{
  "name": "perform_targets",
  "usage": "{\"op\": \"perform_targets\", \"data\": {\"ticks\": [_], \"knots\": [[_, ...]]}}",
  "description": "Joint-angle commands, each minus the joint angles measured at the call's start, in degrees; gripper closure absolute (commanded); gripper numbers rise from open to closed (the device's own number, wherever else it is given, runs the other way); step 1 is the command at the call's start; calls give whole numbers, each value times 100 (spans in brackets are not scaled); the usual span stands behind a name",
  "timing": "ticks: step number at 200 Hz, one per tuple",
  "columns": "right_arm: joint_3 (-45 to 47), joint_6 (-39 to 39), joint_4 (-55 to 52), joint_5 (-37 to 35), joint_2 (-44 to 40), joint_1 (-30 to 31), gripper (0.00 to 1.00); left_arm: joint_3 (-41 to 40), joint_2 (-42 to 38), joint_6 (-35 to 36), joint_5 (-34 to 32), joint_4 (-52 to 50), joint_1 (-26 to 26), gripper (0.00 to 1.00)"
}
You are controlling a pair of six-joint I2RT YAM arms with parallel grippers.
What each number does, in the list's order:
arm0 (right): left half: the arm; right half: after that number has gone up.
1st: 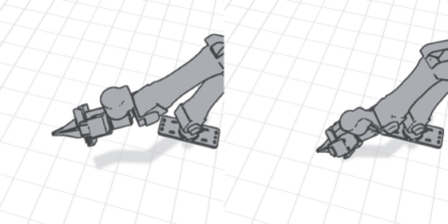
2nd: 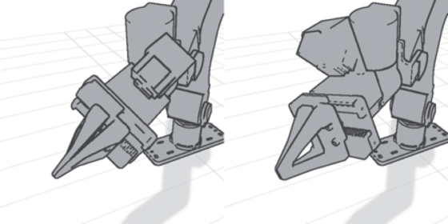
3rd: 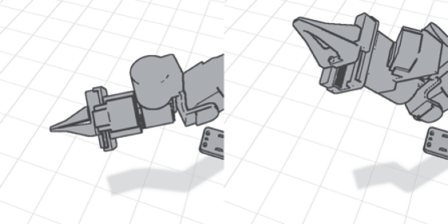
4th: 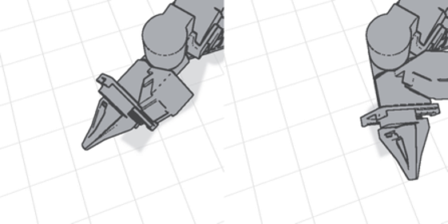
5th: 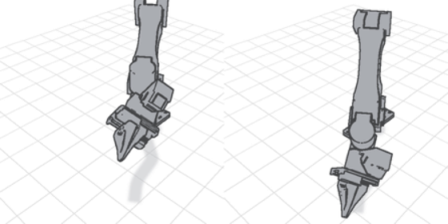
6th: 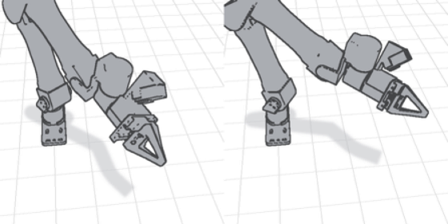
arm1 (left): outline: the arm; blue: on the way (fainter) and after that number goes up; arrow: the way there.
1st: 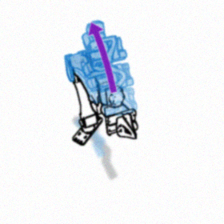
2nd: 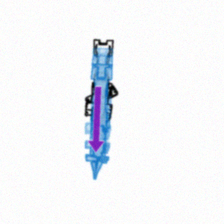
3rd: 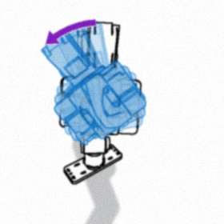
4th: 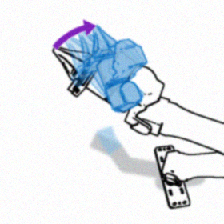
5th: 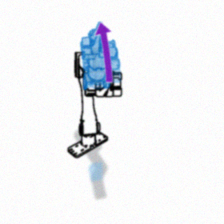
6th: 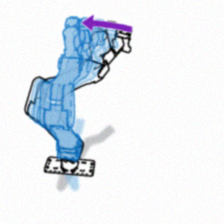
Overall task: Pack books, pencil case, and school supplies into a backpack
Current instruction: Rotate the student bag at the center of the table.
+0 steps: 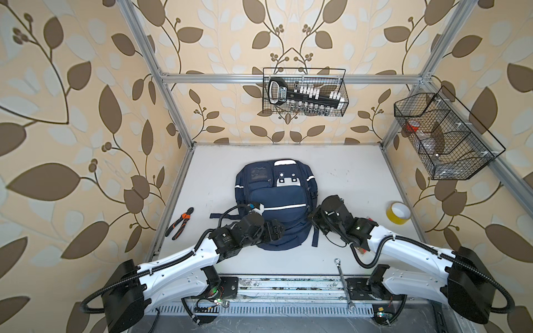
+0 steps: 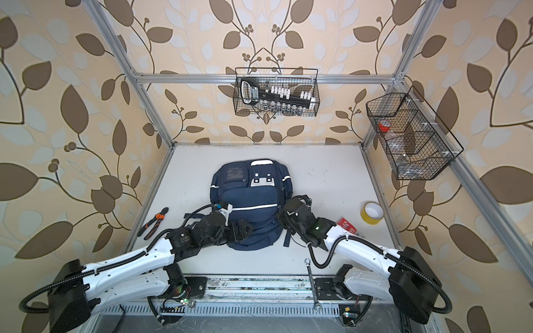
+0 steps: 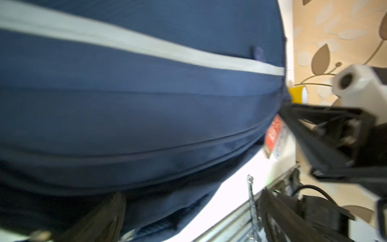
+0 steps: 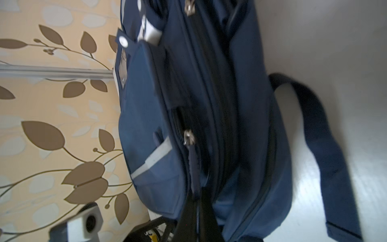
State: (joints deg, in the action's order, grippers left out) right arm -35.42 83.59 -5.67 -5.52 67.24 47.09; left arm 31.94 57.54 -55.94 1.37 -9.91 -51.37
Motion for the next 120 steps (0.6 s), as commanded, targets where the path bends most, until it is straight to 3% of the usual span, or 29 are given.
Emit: {"op": "perform_targets", "data": {"ticks": [1, 26, 53, 67, 75, 87, 105, 114, 120], "knots": [[12, 255, -171, -75, 282, 391, 100, 365, 368, -256, -291, 163, -101, 1], [76, 135, -86, -30, 410, 666, 100, -19, 81, -594, -1262, -404, -92, 1], [-414, -963, -398, 232, 522, 584, 100, -131, -146, -289, -1717, -663, 48, 1], [-932, -2043, -900, 325, 364, 229, 73, -70, -84, -83, -1480, -746, 285, 1], [-1248, -2731, -1221, 254, 264, -49, 63, -15, -21, 10, -1322, -834, 405, 1], [-1847, -3755, -1782, 187, 240, -499, 55, 57, 12, 152, -1242, -972, 432, 1], [-2658, -4921, -2232, 955, 768, -1277, 47, 150, -4, 215, -1141, -1266, 435, 1], [-2997, -5386, -2357, 1378, 1185, -1545, 30, 142, -19, 162, -1163, -1413, 434, 1], [-3230, -5656, -2455, 1569, 1549, -1691, 27, 129, -38, 103, -1235, -1512, 435, 1]]}}
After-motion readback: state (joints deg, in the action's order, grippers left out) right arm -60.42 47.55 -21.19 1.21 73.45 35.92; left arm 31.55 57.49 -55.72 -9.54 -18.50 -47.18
